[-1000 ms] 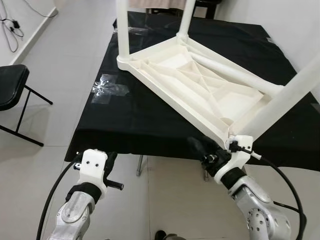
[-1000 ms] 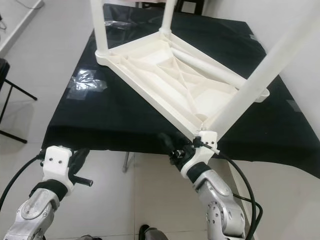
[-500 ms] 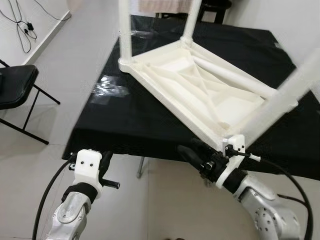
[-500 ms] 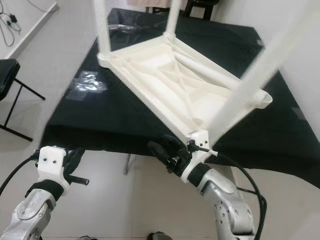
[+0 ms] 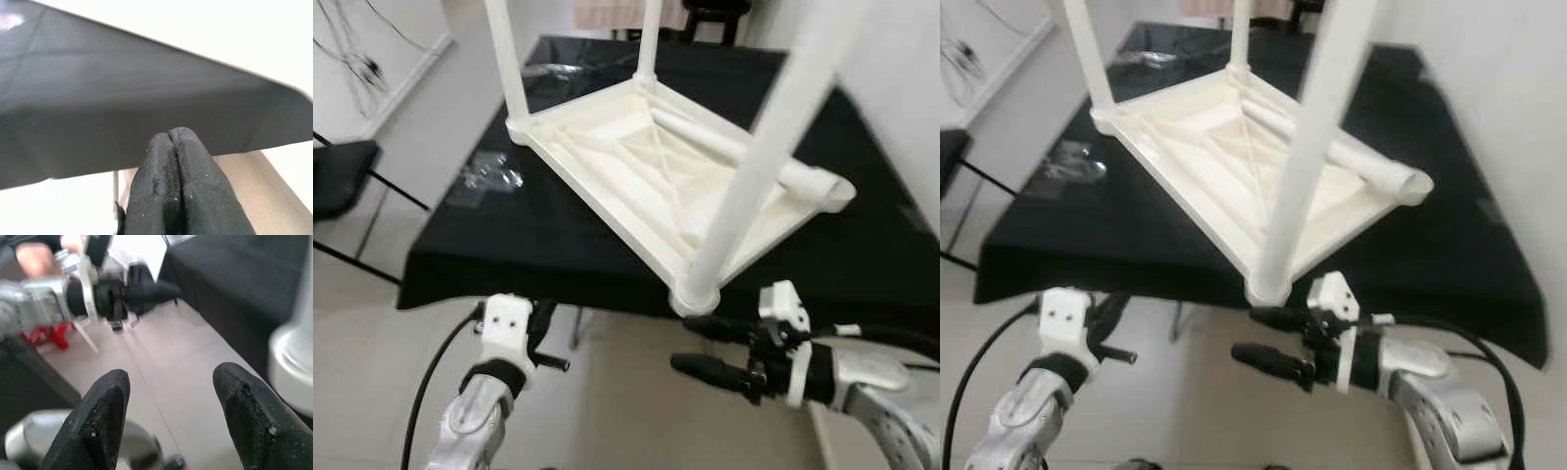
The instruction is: Building children table
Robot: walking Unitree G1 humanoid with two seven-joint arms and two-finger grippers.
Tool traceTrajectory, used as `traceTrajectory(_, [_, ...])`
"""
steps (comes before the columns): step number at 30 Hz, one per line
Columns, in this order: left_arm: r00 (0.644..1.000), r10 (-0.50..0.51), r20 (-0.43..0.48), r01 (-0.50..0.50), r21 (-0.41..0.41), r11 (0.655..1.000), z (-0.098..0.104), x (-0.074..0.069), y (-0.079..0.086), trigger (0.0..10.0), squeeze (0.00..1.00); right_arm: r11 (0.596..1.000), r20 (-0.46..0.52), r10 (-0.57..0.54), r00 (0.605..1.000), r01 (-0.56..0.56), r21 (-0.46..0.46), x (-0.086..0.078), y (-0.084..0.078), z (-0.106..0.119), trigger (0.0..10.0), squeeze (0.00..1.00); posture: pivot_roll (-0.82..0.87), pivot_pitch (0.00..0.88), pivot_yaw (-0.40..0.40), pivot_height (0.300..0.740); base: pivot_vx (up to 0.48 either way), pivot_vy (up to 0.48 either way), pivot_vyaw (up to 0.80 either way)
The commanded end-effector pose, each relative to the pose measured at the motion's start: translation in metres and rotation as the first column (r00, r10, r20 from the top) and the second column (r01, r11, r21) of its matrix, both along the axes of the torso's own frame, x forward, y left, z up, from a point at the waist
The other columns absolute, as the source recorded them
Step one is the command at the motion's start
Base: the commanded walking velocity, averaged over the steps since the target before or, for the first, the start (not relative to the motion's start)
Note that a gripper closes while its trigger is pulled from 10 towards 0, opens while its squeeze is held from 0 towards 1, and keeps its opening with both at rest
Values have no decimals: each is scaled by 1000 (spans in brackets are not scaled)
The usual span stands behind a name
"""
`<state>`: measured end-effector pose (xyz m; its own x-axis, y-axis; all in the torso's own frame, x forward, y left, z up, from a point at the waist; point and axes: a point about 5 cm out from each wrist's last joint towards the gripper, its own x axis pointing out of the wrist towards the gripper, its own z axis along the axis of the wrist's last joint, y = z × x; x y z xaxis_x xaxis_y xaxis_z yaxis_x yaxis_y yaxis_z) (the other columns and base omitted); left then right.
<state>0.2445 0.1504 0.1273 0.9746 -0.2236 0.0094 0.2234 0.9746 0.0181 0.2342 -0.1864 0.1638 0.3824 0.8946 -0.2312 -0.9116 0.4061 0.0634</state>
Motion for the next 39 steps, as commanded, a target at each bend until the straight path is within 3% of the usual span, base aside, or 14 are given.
traceTrajectory(1, [1000, 5, -26, -4, 7, 1000, -5, -3, 3, 10000, 0, 995, -6, -25, 1000, 24, -97, 7, -7, -6, 10000, 0, -6, 192, -68, 740, 0, 0, 0])
traceTrajectory(6, [1000, -2, -29, 3, 16, 1000, -5, -3, 2, 10000, 0, 978, 17, -89, 996, 91, -187, 17, -21, -7, 10000, 0, -5, 194, -70, 740, 0, 0, 0])
traceTrajectory(7, [1000, -6, -29, 7, 23, 1000, -5, -3, 2, 10000, 0, 963, 57, -154, 986, 163, -216, 27, -32, -5, 10000, 0, -2, 201, -70, 740, 0, 0, 0])
traceTrajectory(12, [1000, -12, -27, 13, 33, 999, -4, -3, 1, 10000, 0, 925, 185, -299, 936, 332, -184, 52, -45, 14, 10000, 0, -4, 203, -69, 740, 0, 0, 0])
traceTrajectory(15, [1000, -15, -25, 16, 38, 999, -4, -3, 0, 10000, 0, 933, 242, -318, 917, 348, -95, 64, -31, 29, 10000, 0, -2, 206, -68, 740, 0, 0, 0])
traceTrajectory(17, [1000, -16, -22, 17, 43, 999, -2, -3, 0, 10000, 0, 960, 265, -256, 930, 276, -40, 68, -11, 39, 10000, 0, 8, 213, -66, 740, 0, 0, 0])
traceTrajectory(21, [1000, -15, -20, 16, 47, 999, -2, -4, 0, 10000, 0, 984, 275, -166, 947, 177, -17, 66, 6, 43, 10000, 0, 15, 218, -67, 740, 0, 0, 0])
traceTrajectory(23, [1000, -10, -19, 11, 48, 999, -1, -4, 0, 10000, 0, 997, 287, -69, 955, 72, 2, 67, 32, 45, 10000, 0, 22, 224, -72, 740, 0, 0, 0])
traceTrajectory(26, [1000, -5, -19, 6, 50, 999, -1, -6, 0, 10000, 0, 1000, 301, -6, 954, -2, 26, 70, 59, 46, 10000, 0, 29, 226, -77, 740, 0, 0, 0])
traceTrajectory(27, [1000, -5, -19, 6, 50, 999, -1, -6, 0, 10000, 0, 1000, 301, -6, 954, -2, 26, 70, 59, 46, 10000, 0, 29, 226, -77, 740, 0, 0, 0])
traceTrajectory(31, [1000, 10, -12, -9, 54, 999, 1, -7, 0, 10000, 0, 990, 324, 96, 941, -123, 64, 77, 106, 47, 10000, 0, 59, 229, -90, 740, 0, 0, 0])
traceTrajectory(32, [1000, 10, -12, -9, 54, 999, 1, -7, 0, 10000, 0, 990, 324, 96, 941, -123, 64, 77, 106, 47, 10000, 0, 59, 229, -90, 740, 0, 0, 0])
traceTrajectory(35, [1000, 25, -6, -24, 60, 998, 4, -10, 3, 10000, 0, 984, 337, 105, 936, -147, 101, 86, 132, 54, 10000, 0, 90, 234, -100, 740, 0, 0, 0])
traceTrajectory(39, [1000, 31, -5, -30, 65, 997, 5, -10, 5, 10000, 0, 983, 347, 98, 933, -144, 110, 91, 146, 57, 10000, 0, 90, 234, -100, 740, 0, 0, 0])
